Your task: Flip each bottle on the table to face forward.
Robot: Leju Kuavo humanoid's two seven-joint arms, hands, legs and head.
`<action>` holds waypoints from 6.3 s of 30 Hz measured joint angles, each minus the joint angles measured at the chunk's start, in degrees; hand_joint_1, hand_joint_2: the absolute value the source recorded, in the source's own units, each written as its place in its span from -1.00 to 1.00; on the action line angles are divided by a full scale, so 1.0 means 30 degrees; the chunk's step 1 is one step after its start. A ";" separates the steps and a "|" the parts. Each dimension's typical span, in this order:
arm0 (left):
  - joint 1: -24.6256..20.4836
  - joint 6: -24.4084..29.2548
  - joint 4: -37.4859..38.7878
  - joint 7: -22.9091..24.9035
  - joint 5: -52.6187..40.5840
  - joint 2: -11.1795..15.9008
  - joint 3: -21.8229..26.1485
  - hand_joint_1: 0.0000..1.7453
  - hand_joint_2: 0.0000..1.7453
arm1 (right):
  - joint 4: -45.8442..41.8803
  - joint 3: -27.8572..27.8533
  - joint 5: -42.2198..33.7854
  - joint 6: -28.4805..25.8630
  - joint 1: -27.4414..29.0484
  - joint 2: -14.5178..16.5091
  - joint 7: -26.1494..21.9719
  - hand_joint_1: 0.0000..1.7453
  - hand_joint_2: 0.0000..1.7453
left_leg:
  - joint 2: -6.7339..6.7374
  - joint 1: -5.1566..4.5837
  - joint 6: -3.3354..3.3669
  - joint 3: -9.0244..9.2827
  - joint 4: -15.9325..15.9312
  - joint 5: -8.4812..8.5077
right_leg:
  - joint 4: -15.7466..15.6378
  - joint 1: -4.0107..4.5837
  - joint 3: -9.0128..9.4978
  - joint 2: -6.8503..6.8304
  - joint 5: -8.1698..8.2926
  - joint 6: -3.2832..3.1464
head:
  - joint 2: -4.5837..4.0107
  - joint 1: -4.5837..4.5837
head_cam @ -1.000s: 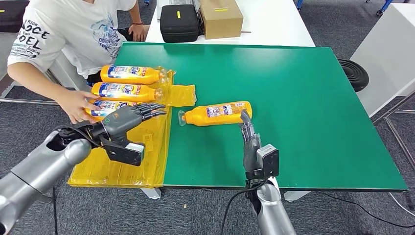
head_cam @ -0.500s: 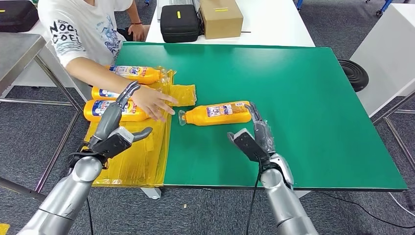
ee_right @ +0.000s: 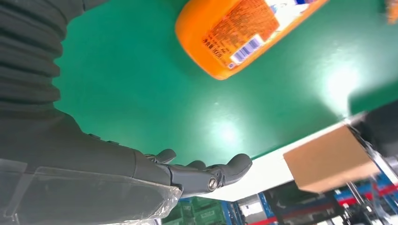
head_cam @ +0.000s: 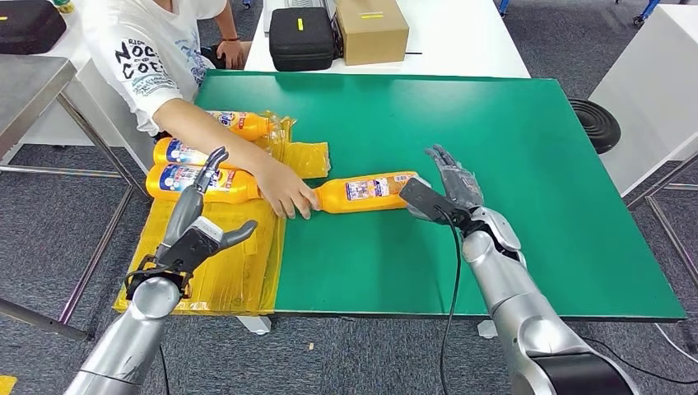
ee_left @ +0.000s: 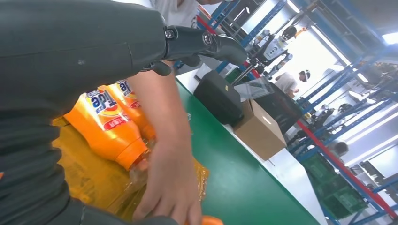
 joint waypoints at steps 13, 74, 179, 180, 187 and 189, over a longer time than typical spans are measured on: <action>0.0774 -0.0130 -0.0073 0.0415 -0.0523 -0.0639 0.0785 -1.00 1.00 | 0.3878 0.2227 0.2271 0.2673 -0.3116 0.0408 0.0453 -1.00 1.00 | -0.0003 0.0000 0.0000 0.0000 0.0000 0.0002 | 0.0000 -0.0001 -0.0001 -0.0005 0.0000 0.0000 | 0.0000 0.0000; 0.2566 -0.0729 -0.0650 0.0118 0.0169 -0.0661 0.2261 -1.00 1.00 | 0.0473 0.7042 -0.1924 0.3889 0.1010 0.2229 -0.3900 -1.00 1.00 | -0.0005 0.0007 -0.0003 0.0005 -0.0002 -0.0001 | -0.0009 -0.0012 -0.0009 -0.0006 -0.0010 -0.0008 | 0.0000 0.0005; 0.2882 -0.1517 0.0029 0.0342 0.1581 -0.0865 0.2876 -1.00 1.00 | 0.4537 0.7604 -0.0434 0.5038 -0.1512 0.0654 -0.0862 1.00 1.00 | 0.0009 0.0010 -0.0007 0.0010 -0.0003 0.0000 | -0.0003 0.0005 -0.0007 0.0003 -0.0004 -0.0005 | 0.0000 0.0002; 0.2928 -0.1548 0.0029 0.0333 0.1643 -0.0865 0.2894 -1.00 1.00 | 0.4537 0.7603 -0.0594 0.4869 -0.1448 0.0654 -0.1055 1.00 1.00 | 0.0008 0.0010 -0.0007 0.0009 -0.0003 0.0000 | -0.0003 0.0005 -0.0008 0.0002 -0.0004 -0.0005 | 0.0000 0.0004; 0.3602 -0.1863 -0.0108 0.0062 0.2909 -0.0814 0.3325 -1.00 1.00 | 0.3162 0.6812 -0.3109 0.2757 0.0183 0.0643 -0.3800 1.00 1.00 | 0.0006 0.0010 -0.0011 0.0002 -0.0004 -0.0007 | -0.0004 0.0005 -0.0013 0.0001 -0.0012 -0.0008 | 0.0000 0.0004; 0.3874 -0.2032 -0.0193 -0.0020 0.3743 -0.0814 0.3523 -1.00 1.00 | 0.1747 0.6096 -0.4300 0.2200 0.1218 0.0665 -0.4813 1.00 1.00 | -0.0001 0.0011 -0.0015 -0.0003 -0.0004 -0.0011 | -0.0005 0.0006 -0.0018 -0.0004 -0.0019 -0.0010 | 0.0000 0.0004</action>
